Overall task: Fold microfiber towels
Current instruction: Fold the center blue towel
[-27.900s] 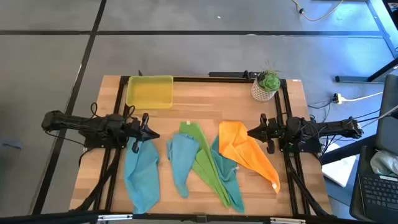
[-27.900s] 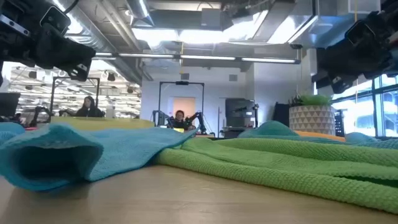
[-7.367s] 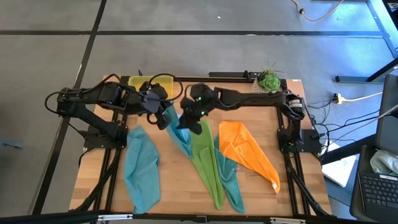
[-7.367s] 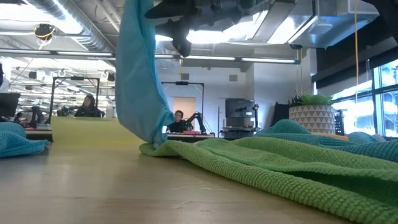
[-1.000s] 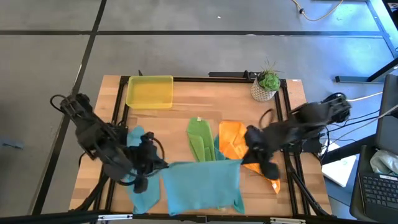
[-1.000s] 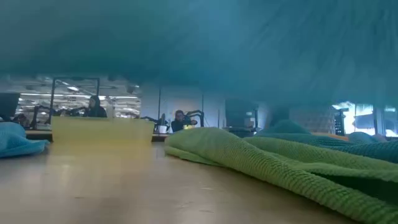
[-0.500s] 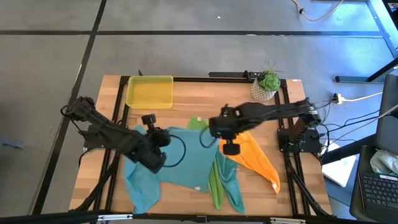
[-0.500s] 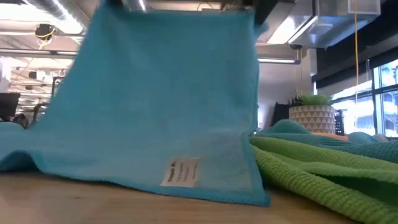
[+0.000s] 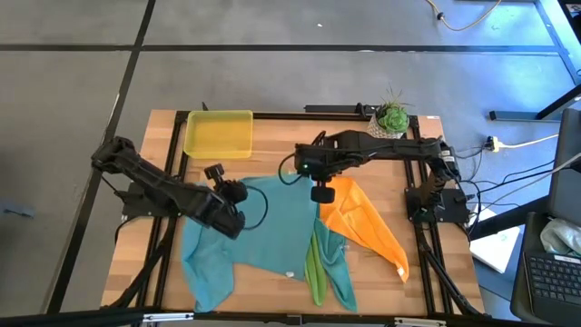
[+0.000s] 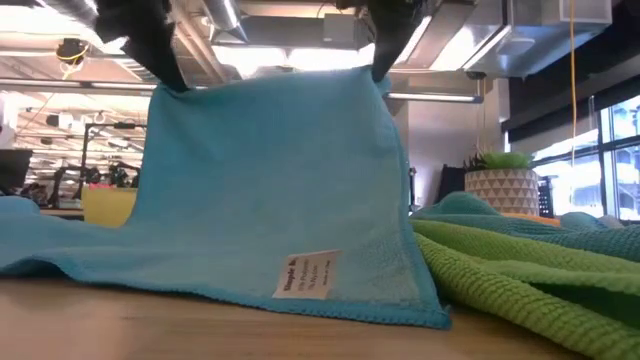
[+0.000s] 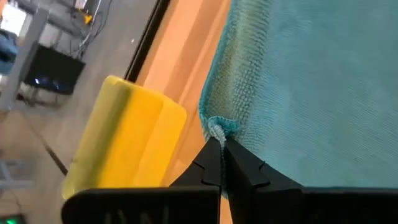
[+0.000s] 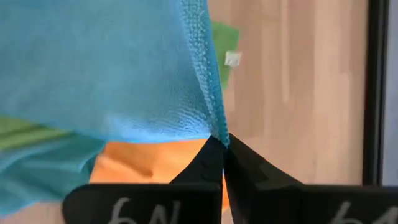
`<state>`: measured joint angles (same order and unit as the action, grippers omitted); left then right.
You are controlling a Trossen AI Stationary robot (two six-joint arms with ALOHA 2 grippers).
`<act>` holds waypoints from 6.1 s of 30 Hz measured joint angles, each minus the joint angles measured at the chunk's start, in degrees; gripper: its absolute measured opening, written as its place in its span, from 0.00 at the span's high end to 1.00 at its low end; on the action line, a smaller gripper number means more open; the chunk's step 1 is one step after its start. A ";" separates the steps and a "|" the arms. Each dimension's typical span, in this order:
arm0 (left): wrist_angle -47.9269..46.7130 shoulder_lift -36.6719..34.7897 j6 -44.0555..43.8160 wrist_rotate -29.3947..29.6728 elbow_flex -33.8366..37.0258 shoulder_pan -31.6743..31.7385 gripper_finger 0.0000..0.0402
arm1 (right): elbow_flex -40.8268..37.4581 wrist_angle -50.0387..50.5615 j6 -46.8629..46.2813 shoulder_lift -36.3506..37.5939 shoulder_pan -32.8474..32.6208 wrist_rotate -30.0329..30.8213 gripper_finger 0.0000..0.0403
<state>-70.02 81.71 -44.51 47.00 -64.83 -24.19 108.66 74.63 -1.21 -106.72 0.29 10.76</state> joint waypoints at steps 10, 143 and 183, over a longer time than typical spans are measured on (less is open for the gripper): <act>16.40 -9.56 15.73 -13.36 8.31 13.68 1.00 | -6.98 -5.25 -3.05 -0.05 1.32 0.35 0.99; 21.89 -0.09 46.26 -68.27 13.87 31.56 0.63 | -31.14 -42.10 -35.80 -6.38 -2.60 -36.03 0.48; 28.35 6.97 58.68 -71.54 13.87 30.82 0.63 | -22.08 -31.05 -26.73 -8.54 -4.21 -39.04 0.98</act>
<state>-41.67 88.68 14.17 -24.53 -50.96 6.63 86.57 43.58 -27.94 -115.26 -3.92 -28.28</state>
